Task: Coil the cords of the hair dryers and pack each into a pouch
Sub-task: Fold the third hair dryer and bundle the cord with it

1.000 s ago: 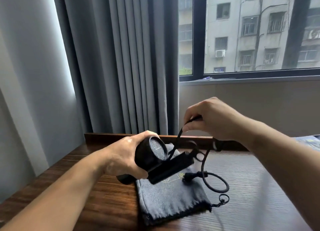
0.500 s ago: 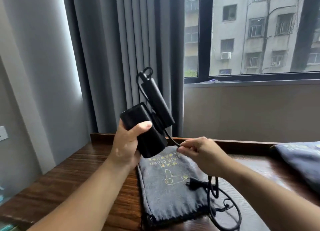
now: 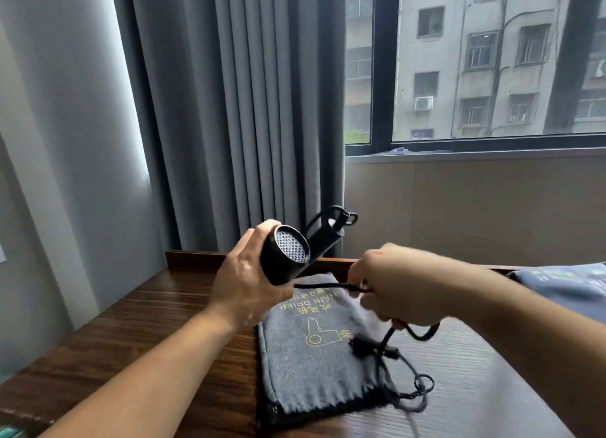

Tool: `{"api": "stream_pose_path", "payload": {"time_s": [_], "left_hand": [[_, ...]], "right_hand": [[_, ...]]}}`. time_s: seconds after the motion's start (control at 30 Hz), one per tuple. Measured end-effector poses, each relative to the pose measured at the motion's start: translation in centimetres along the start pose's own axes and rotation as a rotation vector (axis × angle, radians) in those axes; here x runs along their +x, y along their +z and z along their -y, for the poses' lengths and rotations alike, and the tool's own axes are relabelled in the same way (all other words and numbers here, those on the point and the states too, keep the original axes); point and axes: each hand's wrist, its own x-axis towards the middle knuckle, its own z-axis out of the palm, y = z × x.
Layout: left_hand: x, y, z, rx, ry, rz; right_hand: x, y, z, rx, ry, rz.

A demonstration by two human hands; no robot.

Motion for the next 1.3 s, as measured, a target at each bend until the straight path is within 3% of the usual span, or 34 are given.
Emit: {"api": "stream_pose_path", "payload": {"time_s": [0.07,0.2,0.3,0.4,0.63,0.77,0.87,1.13,1.3], "left_hand": [[-0.2,-0.5,-0.2,0.065,-0.025,0.083],[0.0,-1.9,-1.4,0.093,-0.077,0.332],[0.3,-2.9,-2.2,-0.032,-0.148,0.672],[0.1,-4.0,-2.6,-0.161,-0.150,0.844],[-0.6,-5.4,-3.7,-0.580,-0.161,0.854],[0.2,-6.0,-4.1,-0.367,-0.100,0.769],[0.9,-6.7,-4.1,-0.246,-0.060,0.805],[1.9,-7.8,-3.4,-0.646,-0.091,0.799],[1.3,-6.6,-2.8,-1.111,-0.054,0.758]], "right_hand": [[-0.4,-1.5,-0.5,-0.267,0.010,-0.086],[-1.0,-3.7,-1.3,-0.445,-0.023,-0.201],[-0.4,-4.8,-2.0,-0.438,-0.065,-0.321],[0.7,-4.7,-3.4,-0.309,-0.048,-0.387],[2.9,0.3,-6.2,-0.012,0.079,-0.518],[2.8,0.6,-7.1,0.028,0.123,-0.631],[2.6,-0.7,-7.1,0.032,0.122,-0.665],[3.1,-3.5,-5.4,0.095,0.096,-0.735],[3.8,-3.6,-3.9,0.188,0.125,-0.711]]}}
